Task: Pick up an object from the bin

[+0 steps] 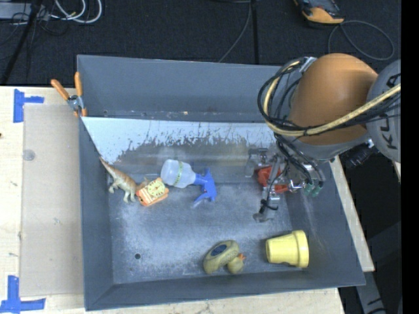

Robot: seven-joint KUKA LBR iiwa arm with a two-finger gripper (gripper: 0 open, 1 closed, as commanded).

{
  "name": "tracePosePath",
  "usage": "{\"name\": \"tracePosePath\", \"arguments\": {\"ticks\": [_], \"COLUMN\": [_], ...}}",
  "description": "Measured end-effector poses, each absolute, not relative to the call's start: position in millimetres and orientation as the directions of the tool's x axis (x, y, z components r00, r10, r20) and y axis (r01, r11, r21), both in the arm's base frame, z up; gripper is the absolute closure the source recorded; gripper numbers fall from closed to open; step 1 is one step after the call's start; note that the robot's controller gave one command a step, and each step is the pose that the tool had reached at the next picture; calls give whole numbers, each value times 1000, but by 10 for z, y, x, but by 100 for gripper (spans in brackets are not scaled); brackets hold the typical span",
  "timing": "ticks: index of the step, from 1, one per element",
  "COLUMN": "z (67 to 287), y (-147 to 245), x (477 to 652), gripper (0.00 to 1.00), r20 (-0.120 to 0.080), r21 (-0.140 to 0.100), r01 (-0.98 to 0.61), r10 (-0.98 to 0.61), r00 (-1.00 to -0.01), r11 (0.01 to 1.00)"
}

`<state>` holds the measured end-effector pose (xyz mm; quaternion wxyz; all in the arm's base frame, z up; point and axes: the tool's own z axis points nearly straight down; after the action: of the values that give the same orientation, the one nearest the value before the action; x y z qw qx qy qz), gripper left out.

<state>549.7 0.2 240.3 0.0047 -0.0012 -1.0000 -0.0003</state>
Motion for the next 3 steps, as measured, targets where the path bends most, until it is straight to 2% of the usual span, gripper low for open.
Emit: {"name": "tracePosePath", "arguments": {"ticks": [1,2,3], "z": [2448,2069,1621], "y": [2,232,436], "x": [5510,5153,4887], "gripper": [0,0,0], "r20": [1,0,3], "r21": [1,0,2], "r01": [2,-56,-270], "r10": [2,-56,-270], "r00": [-1000,-998,-963], "r11": [1000,998,963]}}
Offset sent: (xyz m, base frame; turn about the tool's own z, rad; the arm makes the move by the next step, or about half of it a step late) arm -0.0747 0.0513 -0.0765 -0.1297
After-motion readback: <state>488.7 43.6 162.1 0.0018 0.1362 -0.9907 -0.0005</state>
